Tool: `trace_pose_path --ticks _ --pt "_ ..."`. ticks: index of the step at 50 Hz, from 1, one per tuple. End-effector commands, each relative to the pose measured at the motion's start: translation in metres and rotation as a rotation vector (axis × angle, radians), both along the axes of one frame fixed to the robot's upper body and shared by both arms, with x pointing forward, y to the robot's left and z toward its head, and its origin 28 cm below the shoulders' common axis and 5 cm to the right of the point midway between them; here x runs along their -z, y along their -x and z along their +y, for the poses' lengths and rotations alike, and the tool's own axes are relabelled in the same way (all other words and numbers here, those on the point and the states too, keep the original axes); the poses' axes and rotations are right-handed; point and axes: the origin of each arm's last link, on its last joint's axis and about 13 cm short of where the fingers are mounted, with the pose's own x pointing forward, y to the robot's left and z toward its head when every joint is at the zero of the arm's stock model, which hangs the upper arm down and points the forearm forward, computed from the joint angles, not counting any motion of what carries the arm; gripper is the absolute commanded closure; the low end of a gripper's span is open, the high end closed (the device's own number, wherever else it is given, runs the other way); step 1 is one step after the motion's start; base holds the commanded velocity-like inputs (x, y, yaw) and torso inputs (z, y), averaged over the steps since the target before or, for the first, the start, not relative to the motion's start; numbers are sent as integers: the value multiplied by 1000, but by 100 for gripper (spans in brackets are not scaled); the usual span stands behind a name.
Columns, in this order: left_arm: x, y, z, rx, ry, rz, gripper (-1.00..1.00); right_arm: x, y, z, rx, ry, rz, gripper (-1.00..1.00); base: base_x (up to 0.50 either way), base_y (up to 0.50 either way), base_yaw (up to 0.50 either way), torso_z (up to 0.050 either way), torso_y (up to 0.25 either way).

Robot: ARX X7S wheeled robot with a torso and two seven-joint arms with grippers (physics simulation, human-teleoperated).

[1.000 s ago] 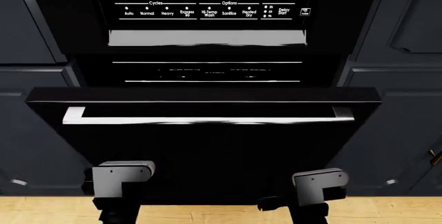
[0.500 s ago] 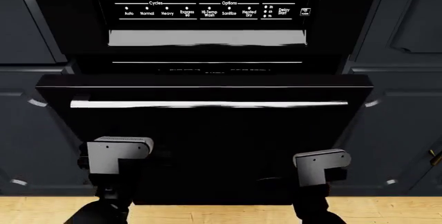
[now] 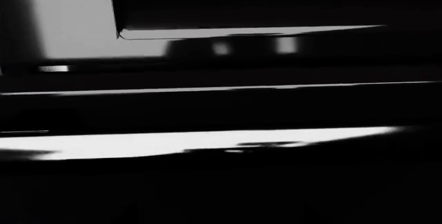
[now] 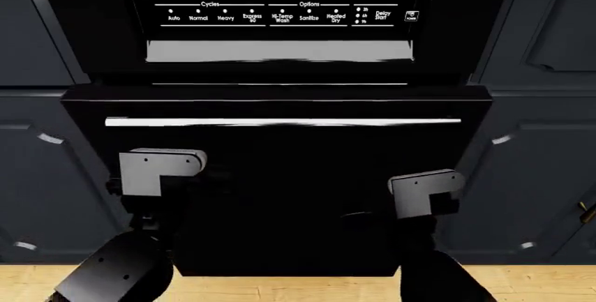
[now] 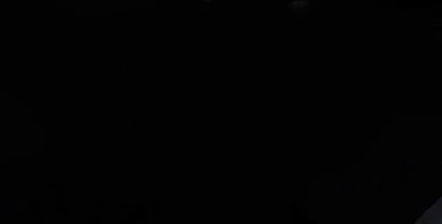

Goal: Close the dishwasher door

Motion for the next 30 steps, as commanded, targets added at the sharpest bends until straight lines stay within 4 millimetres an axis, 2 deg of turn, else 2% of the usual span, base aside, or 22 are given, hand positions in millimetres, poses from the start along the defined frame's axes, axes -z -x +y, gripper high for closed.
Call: trace_pose_path --ticks 1,8,18,30 --pt "-10 -12 1 -1 -3 -4 -100 -11 -13 0 5 -2 -6 -100 0 0 0 0 0" --pt "-10 -13 1 -1 -3 -5 -100 -12 -14 0 6 -2 -7 -100 0 0 0 0 0" --pt "-28 -27 6 3 -5 -15 -100 -28 -28 -1 14 -7 -43 -100 0 0 0 0 0" --pt "-37 -39 9 7 -19 -13 -100 -36 -41 -1 27 -3 -49 -100 0 0 0 0 0"
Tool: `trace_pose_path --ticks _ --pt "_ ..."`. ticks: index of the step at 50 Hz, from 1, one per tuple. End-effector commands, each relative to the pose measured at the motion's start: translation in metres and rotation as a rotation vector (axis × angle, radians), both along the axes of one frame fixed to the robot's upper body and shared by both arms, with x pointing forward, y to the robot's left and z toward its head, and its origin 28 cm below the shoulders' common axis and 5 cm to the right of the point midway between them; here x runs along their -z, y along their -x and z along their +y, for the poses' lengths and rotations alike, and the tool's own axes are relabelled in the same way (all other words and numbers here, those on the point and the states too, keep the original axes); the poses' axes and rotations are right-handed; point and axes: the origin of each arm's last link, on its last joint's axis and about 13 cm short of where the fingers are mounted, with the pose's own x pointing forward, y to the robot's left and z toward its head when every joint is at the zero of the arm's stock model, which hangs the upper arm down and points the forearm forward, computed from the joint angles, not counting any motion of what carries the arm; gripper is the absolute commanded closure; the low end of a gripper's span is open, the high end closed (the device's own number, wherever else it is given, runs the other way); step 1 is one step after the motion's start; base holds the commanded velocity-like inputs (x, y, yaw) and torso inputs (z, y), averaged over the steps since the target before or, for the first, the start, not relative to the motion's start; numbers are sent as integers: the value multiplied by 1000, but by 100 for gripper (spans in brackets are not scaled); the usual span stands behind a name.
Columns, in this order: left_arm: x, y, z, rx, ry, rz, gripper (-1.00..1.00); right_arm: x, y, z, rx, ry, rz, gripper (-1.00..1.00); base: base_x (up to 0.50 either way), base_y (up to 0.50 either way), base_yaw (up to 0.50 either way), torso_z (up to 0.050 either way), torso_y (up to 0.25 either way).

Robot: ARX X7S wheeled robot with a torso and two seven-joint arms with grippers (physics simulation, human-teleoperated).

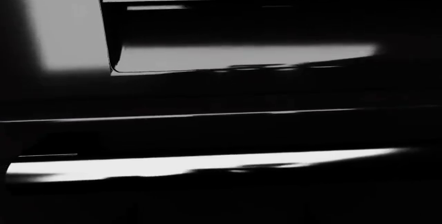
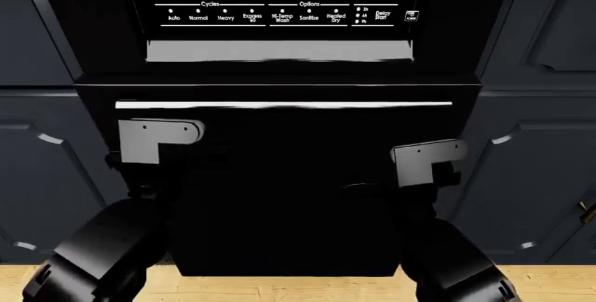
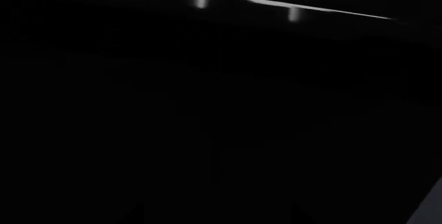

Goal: Close the dishwasher door

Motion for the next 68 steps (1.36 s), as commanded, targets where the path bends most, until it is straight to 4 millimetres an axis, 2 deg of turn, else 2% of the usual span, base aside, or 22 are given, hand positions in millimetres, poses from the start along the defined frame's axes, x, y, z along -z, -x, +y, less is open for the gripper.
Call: trace_pose_path --ticks 1,24,27,33,68 --pt "-14 -14 5 2 -15 -13 -100 -9 -13 0 11 3 -11 -100 0 0 0 0 0" --pt "-17 -20 9 1 -16 0 -100 -16 -21 0 11 12 -29 -100 0 0 0 0 1" --pt "-21 -29 12 8 6 19 -100 -22 -30 -1 19 12 -33 -100 0 0 0 0 3" --pt "-23 -33 15 3 16 26 -100 -25 -33 -2 21 11 -38 -100 0 0 0 0 0" --pt "-26 -36 17 -5 14 35 -100 -28 -39 -4 36 12 -42 -100 0 0 0 0 1"
